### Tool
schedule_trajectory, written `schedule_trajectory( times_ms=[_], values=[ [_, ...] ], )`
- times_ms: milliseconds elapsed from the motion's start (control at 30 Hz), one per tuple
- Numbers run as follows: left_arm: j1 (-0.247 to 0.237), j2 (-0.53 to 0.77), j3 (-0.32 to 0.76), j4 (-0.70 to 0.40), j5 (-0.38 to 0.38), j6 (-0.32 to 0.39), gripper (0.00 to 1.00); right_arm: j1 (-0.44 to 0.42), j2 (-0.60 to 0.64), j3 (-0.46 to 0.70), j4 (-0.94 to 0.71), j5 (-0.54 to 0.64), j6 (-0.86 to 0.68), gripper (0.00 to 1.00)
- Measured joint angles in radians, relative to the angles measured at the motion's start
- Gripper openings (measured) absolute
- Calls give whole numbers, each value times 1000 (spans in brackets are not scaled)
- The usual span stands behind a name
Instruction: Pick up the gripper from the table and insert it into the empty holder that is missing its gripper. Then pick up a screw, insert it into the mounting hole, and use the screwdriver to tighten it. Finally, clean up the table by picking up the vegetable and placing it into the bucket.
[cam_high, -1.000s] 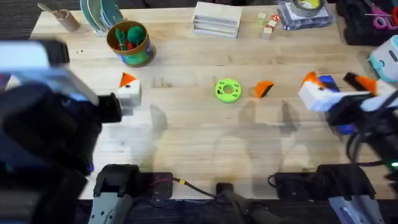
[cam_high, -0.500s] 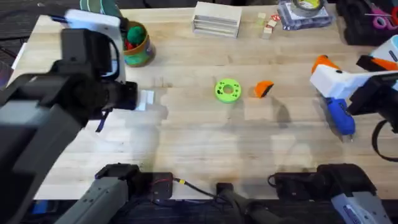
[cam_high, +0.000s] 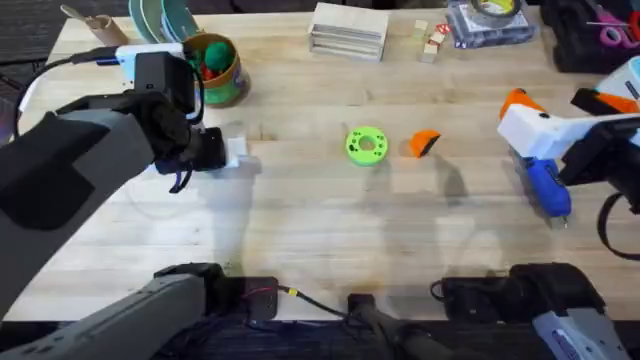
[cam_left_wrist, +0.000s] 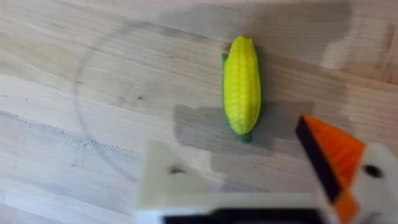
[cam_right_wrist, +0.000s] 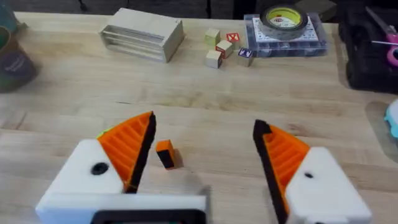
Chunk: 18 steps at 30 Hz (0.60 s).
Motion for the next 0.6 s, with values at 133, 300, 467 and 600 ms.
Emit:
schedule_trajectory(
  times_ms=[133, 300, 467, 600],
  values=[
    [4, -4, 2, -18, 1, 0, 322, 0, 0, 0, 0, 0, 0, 992],
    [4, -64, 2, -37, 3, 1, 4, 0, 0, 0, 0, 0, 0, 992],
    [-32, -278, 34, -110, 3, 19, 884, 0, 0, 0, 0, 0, 0, 991],
    [-64, -426, 89, -165, 15, 60, 561, 0, 0, 0, 0, 0, 0, 992]
  ],
)
